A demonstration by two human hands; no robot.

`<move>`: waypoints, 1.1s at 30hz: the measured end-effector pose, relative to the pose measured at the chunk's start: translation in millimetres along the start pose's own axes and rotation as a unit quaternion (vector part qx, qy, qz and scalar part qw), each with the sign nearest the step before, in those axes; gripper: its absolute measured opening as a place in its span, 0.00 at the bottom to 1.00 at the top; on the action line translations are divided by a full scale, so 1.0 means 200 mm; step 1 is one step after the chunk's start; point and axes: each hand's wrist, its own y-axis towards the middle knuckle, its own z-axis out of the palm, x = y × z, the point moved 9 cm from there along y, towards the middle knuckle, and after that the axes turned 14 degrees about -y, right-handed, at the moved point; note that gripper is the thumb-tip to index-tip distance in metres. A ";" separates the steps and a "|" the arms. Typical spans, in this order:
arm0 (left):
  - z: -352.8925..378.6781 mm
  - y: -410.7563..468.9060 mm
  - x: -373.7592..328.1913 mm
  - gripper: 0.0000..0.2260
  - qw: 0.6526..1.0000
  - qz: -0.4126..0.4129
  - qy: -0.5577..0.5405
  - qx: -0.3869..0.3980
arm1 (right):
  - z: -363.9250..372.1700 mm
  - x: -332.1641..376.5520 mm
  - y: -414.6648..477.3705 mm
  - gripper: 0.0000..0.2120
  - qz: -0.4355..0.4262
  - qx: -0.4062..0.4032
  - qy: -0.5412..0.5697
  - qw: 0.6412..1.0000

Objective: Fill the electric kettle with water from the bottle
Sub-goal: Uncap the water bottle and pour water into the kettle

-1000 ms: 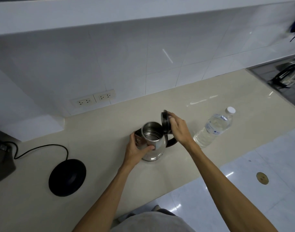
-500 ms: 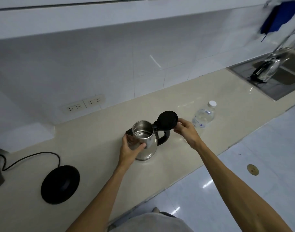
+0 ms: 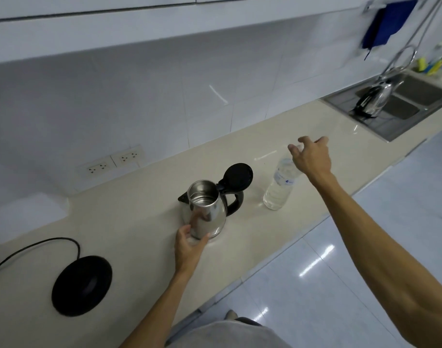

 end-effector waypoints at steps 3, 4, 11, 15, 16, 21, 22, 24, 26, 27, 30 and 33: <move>0.07 -0.06 -0.01 0.21 0.999 0.004 -0.001 0.037 | 0.07 -0.02 0.00 0.22 -0.007 0.048 0.025 0.999; 0.10 -0.07 -0.01 0.20 0.998 0.003 -0.001 0.055 | 0.07 -0.01 -0.01 0.21 -0.018 0.045 0.028 0.998; 0.38 -0.15 -0.22 0.16 0.984 0.034 0.011 0.175 | 0.00 0.09 -0.27 0.20 -0.073 0.014 0.005 0.997; 0.58 -0.22 -0.47 0.21 0.965 0.107 0.018 0.237 | -0.04 0.08 -0.41 0.19 -0.075 0.008 0.025 0.997; 0.63 -0.24 -0.52 0.24 0.960 0.121 0.021 0.251 | -0.06 0.09 -0.44 0.19 -0.082 0.005 0.027 0.996; 0.82 -0.29 -0.71 0.43 0.938 0.158 0.042 0.305 | -0.16 0.20 -0.61 0.19 -0.134 -0.006 0.041 0.990; 0.83 -0.29 -0.73 0.47 0.935 0.160 0.044 0.313 | -0.17 0.23 -0.64 0.20 -0.145 -0.005 0.041 0.989; 0.83 -0.30 -0.74 0.50 0.932 0.165 0.050 0.318 | -0.19 0.28 -0.71 0.21 -0.164 -0.004 0.040 0.986; 0.78 -0.32 -0.74 0.49 0.934 0.173 0.051 0.307 | -0.22 0.33 -0.77 0.22 -0.184 -0.008 0.043 0.982; 0.75 -0.33 -0.75 0.49 0.936 0.180 0.048 0.300 | -0.23 0.35 -0.80 0.22 -0.195 -0.013 0.042 0.980; 0.61 -0.32 -0.72 0.54 0.942 0.187 0.021 0.277 | -0.25 0.48 -0.88 0.22 -0.237 -0.012 0.032 0.971; 0.53 -0.32 -0.68 0.54 0.946 0.191 0.016 0.260 | -0.31 0.54 -0.90 0.24 -0.247 -0.018 0.041 0.968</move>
